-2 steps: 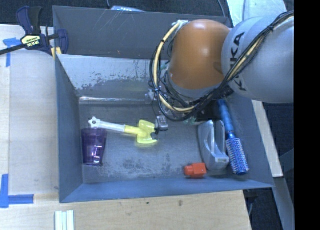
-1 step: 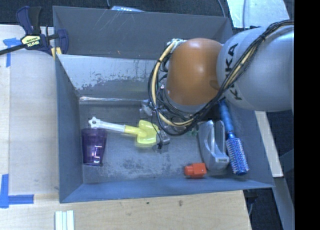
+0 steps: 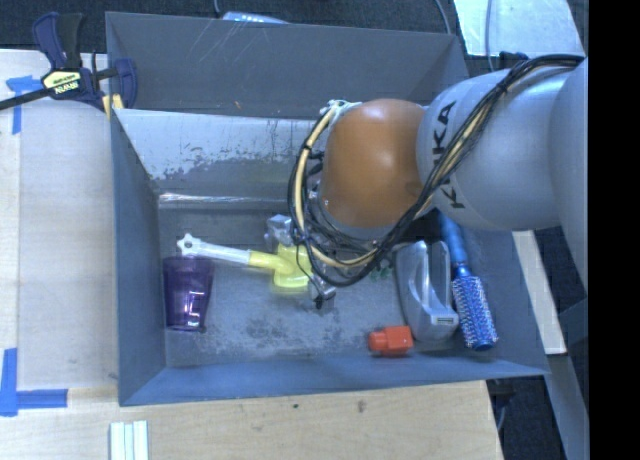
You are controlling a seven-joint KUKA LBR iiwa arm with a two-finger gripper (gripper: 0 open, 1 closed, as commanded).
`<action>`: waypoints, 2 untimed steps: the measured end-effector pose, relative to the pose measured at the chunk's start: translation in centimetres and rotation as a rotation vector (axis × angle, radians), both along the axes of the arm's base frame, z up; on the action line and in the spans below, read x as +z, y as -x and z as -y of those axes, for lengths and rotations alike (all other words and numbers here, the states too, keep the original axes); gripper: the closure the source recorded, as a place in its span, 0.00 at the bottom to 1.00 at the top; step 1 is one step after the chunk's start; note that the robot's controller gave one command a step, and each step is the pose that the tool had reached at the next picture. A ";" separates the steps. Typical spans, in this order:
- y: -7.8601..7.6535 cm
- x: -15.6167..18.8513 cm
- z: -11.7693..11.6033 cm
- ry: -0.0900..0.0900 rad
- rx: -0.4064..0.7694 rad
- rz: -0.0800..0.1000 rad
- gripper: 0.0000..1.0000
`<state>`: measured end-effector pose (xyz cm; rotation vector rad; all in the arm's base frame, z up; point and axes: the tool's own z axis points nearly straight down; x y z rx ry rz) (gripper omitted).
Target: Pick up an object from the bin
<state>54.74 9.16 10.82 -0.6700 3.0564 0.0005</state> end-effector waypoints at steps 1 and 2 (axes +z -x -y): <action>-1.9 -3.6 2.3 0.002 0.011 -0.005 0.00; -2.7 -3.9 2.6 0.005 -0.001 -0.012 0.00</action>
Offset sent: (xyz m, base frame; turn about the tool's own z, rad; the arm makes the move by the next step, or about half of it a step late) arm 0.0529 0.0023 -0.0285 0.0708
